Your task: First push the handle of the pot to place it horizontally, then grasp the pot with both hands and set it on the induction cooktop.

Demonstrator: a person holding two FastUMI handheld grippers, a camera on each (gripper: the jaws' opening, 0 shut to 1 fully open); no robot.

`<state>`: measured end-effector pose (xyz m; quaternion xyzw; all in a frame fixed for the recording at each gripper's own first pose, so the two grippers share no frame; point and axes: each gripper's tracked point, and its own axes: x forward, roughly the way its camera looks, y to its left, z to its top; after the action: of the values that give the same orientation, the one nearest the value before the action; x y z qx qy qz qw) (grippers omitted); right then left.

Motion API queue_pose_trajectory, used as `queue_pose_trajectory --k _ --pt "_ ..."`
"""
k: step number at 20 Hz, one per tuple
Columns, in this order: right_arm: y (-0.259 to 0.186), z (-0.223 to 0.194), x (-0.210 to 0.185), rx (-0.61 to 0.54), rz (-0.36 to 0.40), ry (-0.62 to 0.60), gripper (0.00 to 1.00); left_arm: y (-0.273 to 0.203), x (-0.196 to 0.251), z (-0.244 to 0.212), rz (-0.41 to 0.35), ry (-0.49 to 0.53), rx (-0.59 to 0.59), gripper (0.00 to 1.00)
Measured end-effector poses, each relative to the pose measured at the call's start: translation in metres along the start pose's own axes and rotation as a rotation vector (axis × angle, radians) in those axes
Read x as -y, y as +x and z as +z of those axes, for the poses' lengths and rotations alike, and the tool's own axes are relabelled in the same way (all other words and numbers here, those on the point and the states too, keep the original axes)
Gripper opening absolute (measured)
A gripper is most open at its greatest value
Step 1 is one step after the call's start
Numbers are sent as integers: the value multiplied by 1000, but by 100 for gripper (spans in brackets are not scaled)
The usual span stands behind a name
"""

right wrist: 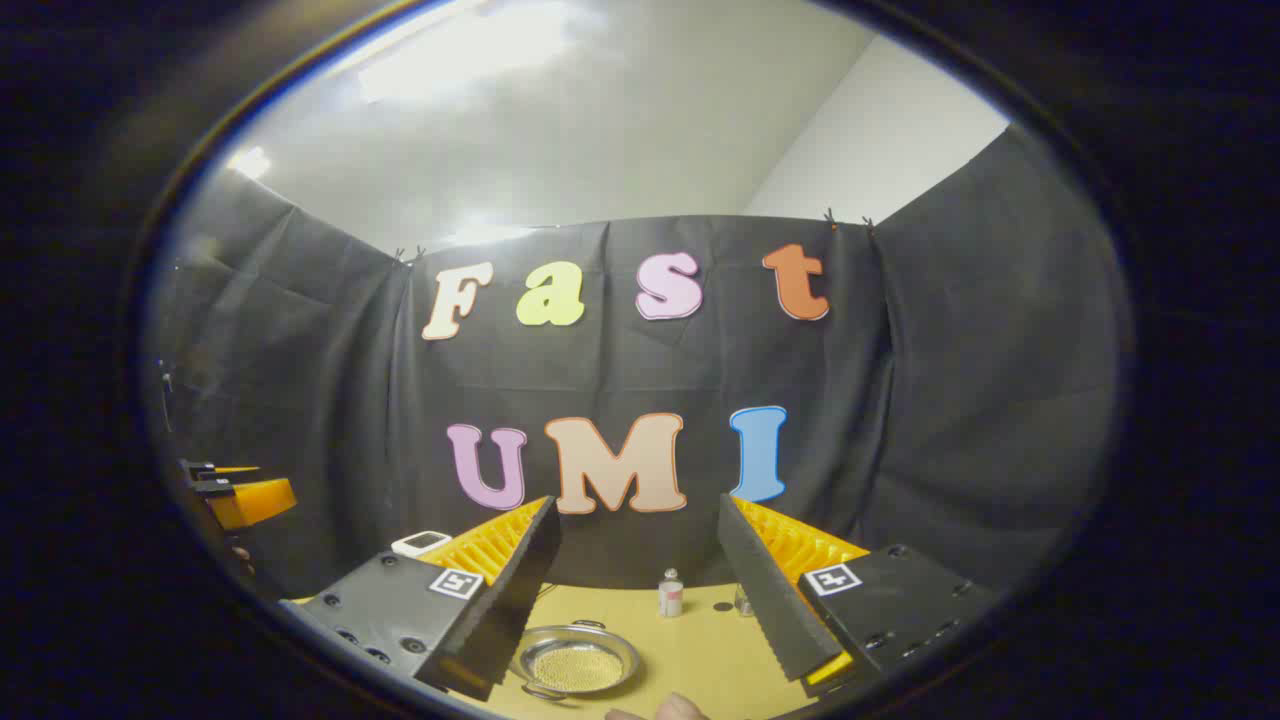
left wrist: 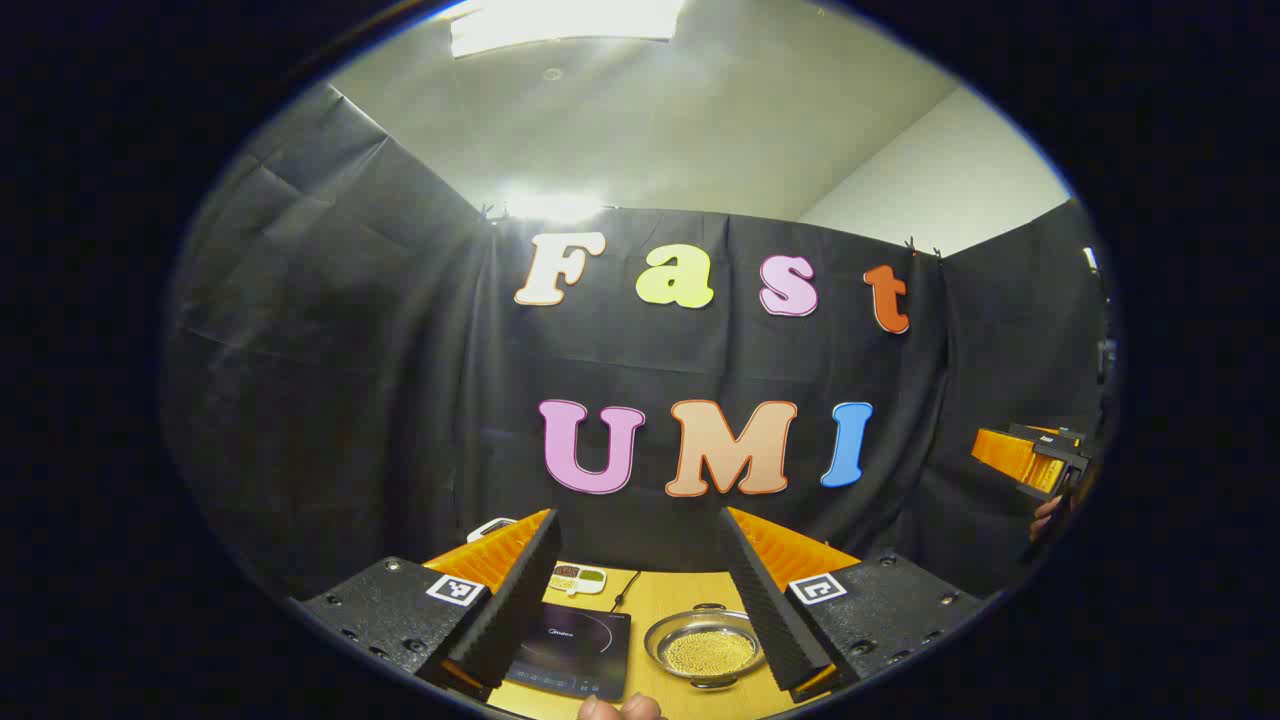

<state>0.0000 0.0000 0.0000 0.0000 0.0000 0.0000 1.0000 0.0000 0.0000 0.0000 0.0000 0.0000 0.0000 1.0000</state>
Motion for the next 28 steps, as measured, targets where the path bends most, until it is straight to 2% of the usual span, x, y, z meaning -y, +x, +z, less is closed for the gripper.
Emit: queue_pose_trajectory --k 5,6,7,8,10,14,16,17,18,19,21,23,25,26,27,28 --pt "3 -3 -12 -15 18 -15 96 -2 -3 3 1 21 7 92" --pt "2 -5 -16 -17 23 -20 100 -4 -5 1 3 25 4 92" --pt "2 -6 -19 -17 26 -19 96 -4 -7 2 5 24 7 92" --pt "2 -6 -22 -18 29 -19 100 -4 -9 1 6 24 6 92" --pt "2 -10 -26 -25 34 -26 96 -5 -13 -1 9 28 0 92" --pt "4 -14 -35 -30 38 -36 96 -5 -17 -1 10 31 -1 95" --pt "3 -18 -39 -37 41 -43 96 -4 -19 -3 9 31 -5 92" --pt "5 -22 -42 -43 47 -46 100 -4 -21 -3 9 29 -6 95" --pt "4 -23 -44 -48 49 -50 95 -4 -23 -4 10 27 -6 95" --pt "5 -25 -45 -53 50 -50 84 -4 -24 -4 10 25 -7 95" --pt "3 -30 -50 -67 57 -49 80 -3 -27 -5 8 23 -7 92" --pt "7 -35 -49 -79 46 -49 55 -1 -29 -5 4 20 -4 95" --pt "6 -36 -52 -79 42 -20 28 0 -29 -8 -1 16 -7 92" --pt "5 -38 -55 -85 52 -5 14 0 -29 -10 -5 13 -12 95" --pt "7 -48 -56 -103 54 -3 0 0 -29 -11 -8 10 -15 92" --pt "0 -51 -63 -124 84 11 2 0 -30 -12 -11 8 -19 95"
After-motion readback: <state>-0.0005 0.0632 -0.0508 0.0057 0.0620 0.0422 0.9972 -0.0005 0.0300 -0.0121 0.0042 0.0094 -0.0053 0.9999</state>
